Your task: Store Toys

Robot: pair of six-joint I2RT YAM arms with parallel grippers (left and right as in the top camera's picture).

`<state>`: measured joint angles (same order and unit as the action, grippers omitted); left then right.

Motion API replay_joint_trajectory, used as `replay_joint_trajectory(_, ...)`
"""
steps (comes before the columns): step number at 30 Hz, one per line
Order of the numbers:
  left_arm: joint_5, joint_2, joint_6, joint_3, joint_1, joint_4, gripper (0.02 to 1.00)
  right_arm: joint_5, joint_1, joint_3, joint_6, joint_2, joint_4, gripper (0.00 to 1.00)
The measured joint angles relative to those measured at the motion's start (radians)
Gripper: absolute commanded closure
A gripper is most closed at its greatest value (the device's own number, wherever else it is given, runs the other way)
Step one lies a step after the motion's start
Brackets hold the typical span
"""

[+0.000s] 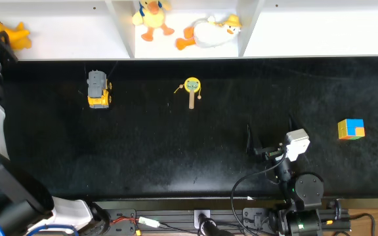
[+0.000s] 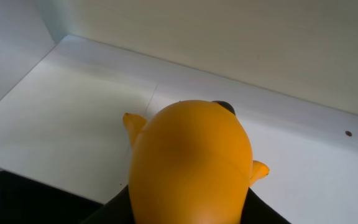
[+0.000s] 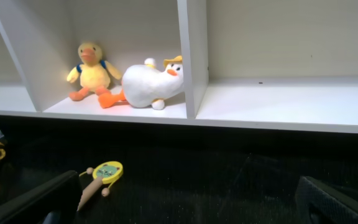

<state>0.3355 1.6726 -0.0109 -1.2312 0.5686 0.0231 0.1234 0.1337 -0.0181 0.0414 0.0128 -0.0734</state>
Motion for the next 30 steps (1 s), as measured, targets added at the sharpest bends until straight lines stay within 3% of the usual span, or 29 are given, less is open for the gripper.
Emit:
replay_joint_trajectory(17,-0.06,0.034,-0.014,-0.026,-0.038,0.015,0.709,0.0,0.0,0.0,0.0,0.0,0.0,0.005)
replay_joint_trajectory(30,-0.053,0.084,-0.014,-0.04,-0.038,-0.027,0.704,0.0,0.0,0.0,0.0,0.0,0.0,0.005)
